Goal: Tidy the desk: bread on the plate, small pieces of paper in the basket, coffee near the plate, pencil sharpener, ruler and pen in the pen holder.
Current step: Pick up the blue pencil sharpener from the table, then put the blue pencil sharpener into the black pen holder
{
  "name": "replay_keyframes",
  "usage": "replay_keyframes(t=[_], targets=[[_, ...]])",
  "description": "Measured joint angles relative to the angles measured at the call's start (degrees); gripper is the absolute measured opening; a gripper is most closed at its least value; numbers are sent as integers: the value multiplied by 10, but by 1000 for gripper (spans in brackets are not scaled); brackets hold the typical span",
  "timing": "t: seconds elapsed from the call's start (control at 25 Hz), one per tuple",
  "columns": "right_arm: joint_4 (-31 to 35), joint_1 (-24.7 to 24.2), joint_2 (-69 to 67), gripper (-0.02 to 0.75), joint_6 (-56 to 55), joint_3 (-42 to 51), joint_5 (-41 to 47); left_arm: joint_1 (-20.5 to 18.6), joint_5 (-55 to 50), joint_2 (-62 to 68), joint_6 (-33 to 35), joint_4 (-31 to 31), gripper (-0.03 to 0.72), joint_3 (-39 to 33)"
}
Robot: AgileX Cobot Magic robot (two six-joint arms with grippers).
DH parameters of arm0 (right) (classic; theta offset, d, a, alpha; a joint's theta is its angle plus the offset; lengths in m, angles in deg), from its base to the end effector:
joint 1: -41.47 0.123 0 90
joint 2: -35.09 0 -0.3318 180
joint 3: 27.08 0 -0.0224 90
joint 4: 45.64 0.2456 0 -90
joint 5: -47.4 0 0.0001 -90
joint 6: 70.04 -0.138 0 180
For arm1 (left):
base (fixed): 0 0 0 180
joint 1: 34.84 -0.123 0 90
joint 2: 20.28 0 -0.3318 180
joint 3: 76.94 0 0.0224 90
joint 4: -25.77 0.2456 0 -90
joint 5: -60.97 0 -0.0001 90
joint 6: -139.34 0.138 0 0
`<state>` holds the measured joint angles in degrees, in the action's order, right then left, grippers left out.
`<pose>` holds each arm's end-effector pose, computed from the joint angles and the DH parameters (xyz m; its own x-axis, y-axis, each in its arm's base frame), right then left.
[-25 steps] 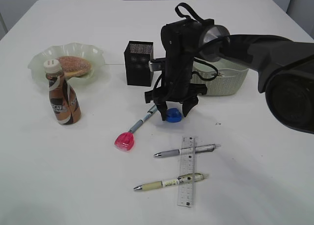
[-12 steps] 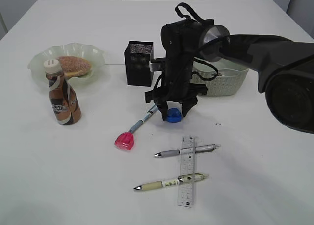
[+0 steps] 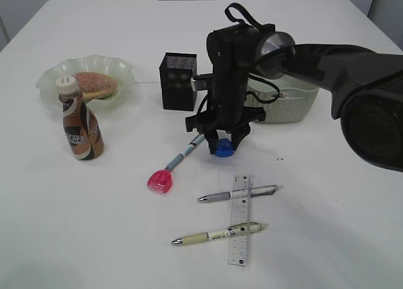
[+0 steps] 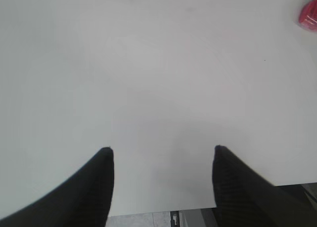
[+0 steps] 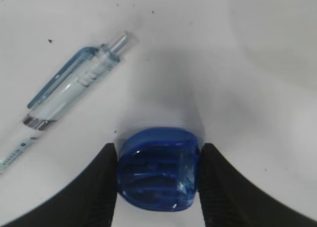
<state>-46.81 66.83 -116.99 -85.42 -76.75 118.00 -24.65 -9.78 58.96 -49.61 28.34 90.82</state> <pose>0.5023 0.2351 0.1105 -0.9766 -0.1767 -0.1226 -0.1796 0.9837 0.0130 0.2236 -0.0343 0.3337 -0.9509 0.0279 -0.3081 0.0303 0.9995 -0.0031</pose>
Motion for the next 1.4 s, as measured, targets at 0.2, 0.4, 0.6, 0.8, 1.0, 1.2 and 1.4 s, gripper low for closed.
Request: replay_keyframes(t=[0.2, 0.4, 0.6, 0.8, 1.0, 1.2, 1.4], targets=[[6, 0, 5, 334, 0, -5, 0, 0, 0, 0, 0, 0, 454, 0], [12, 0, 23, 334, 0, -5, 0, 0, 0, 0, 0, 0, 454, 0], [8, 0, 45, 334, 6, -5, 0, 0, 0, 0, 0, 0, 454, 0], [-5, 6, 72, 334, 36, -5, 0, 0, 0, 0, 0, 0, 449, 0], [-27, 25, 107, 333, 61, -5, -20, 0, 0, 0, 0, 0, 446, 0], [-48, 34, 127, 333, 74, -5, -81, 0, 0, 0, 0, 0, 444, 0], [-86, 35, 130, 333, 81, 10, -160, 0, 0, 0, 0, 3, 444, 0]])
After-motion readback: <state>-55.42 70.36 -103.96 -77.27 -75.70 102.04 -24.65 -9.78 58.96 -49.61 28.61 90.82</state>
